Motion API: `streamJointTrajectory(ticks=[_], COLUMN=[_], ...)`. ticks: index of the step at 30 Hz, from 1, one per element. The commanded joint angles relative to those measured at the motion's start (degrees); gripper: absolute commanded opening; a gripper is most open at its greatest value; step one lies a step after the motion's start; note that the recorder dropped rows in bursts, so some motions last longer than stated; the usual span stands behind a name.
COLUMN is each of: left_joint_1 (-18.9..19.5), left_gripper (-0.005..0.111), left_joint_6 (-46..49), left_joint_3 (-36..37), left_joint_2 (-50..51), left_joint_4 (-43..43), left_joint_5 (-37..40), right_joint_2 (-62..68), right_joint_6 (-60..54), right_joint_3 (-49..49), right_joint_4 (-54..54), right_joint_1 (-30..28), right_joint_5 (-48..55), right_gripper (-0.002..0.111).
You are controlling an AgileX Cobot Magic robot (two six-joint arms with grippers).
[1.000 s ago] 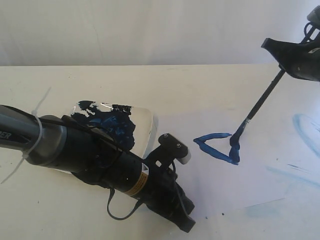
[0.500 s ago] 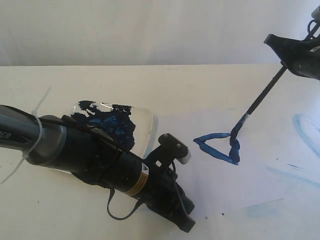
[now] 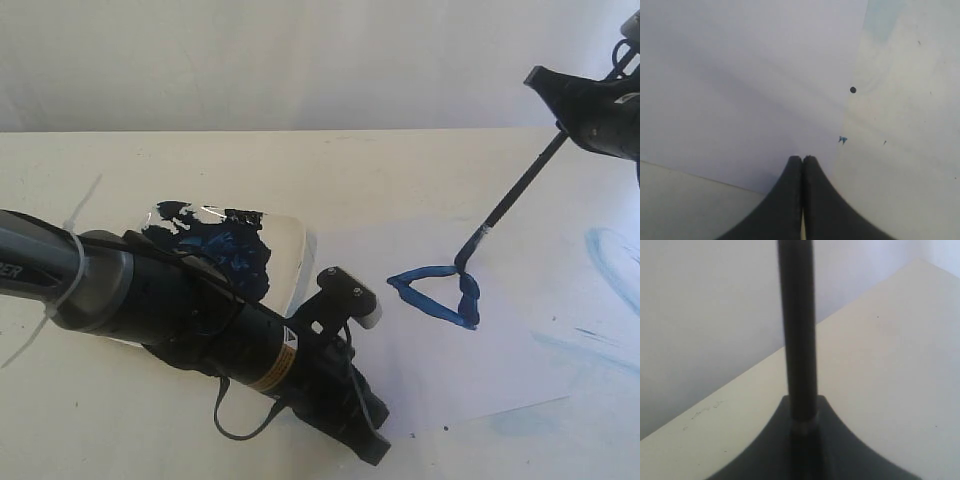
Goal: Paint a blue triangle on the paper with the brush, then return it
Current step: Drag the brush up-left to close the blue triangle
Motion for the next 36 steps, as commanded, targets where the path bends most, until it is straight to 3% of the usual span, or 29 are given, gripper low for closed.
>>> streamJointTrajectory(ticks=[1,36], left_joint_1=[0.2,0.2], left_gripper=[0.0,0.0], left_joint_6=[0.2,0.2], left_joint_3=[0.1,0.1], left_joint_2=[0.1,0.1], left_joint_4=[0.7,0.7], left_joint_5=[0.6,0.6], right_joint_2=[0.1,-0.3], right_joint_6=[0.5,-11.8], right_joint_3=[0.1,0.1], right_joint_4=[-0.8,-1.0], right_joint_1=[1.0,1.6], right_joint_5=[0.3,-2.4], right_gripper=[0.0,0.0])
